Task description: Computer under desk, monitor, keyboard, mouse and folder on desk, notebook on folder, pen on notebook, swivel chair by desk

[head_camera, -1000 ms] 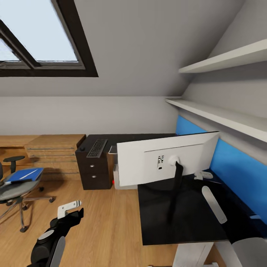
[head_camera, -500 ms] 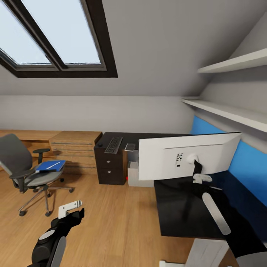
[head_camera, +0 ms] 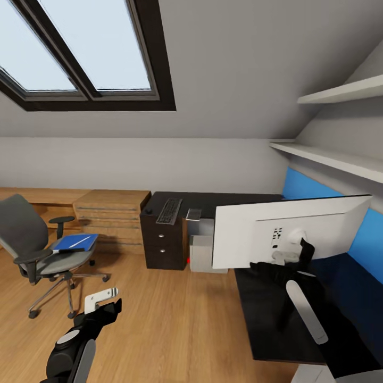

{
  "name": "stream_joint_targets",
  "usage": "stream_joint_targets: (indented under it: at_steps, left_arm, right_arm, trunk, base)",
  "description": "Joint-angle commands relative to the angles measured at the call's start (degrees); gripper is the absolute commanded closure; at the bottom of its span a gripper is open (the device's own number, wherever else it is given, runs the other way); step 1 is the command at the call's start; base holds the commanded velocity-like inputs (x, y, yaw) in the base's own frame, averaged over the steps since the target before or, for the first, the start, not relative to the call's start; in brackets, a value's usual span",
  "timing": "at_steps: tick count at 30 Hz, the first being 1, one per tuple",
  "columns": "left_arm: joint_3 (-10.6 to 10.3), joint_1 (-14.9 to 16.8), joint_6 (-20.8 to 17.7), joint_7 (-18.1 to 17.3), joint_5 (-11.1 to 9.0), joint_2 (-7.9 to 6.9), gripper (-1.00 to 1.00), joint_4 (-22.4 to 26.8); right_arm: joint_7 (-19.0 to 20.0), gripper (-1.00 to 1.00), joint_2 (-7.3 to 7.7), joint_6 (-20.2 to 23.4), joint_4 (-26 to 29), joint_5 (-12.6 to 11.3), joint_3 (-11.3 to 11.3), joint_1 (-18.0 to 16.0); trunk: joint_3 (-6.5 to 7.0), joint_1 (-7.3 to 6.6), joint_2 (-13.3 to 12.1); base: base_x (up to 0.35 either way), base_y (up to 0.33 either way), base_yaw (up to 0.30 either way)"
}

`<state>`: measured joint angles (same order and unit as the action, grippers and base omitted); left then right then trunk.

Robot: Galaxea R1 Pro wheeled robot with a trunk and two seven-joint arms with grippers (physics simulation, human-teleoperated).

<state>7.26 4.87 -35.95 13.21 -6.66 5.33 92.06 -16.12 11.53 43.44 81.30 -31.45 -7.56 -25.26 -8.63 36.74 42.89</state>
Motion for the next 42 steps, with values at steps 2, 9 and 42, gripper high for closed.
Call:
stream_joint_targets:
  at_steps: [2, 9, 42]
  left_arm:
    - [0.03, 0.05, -0.21, 0.38, -0.62, 0.06, -1.0, 0.1]
    - [0.11, 0.05, -0.22, 0.92, -0.6, 0.1, -1.0, 0.05]
    - [-0.02, 0.05, -0.26, 1.05, -0.55, 0.16, -1.0, -1.18]
  right_arm:
    - [-0.59, -1.0, 0.03, 0.09, 0.07, -0.61, -0.15, -0.06]
    - [-0.57, -1.0, -0.37, 0.16, 0.09, -0.63, -0.1, -0.05]
    - [-4.34, -1.0, -0.4, 0.53, 8.18, 0.12, 0.14, -19.35]
  trunk:
    - [-0.1, 0.02, 0.08]
    - [0.98, -1.3, -2.33]
    - [6.9, -8.55, -15.56]
  base:
    - [0.019, 0.017, 0.0]
    - [0.005, 0.004, 0.0]
    - [0.0, 0.0, 0.0]
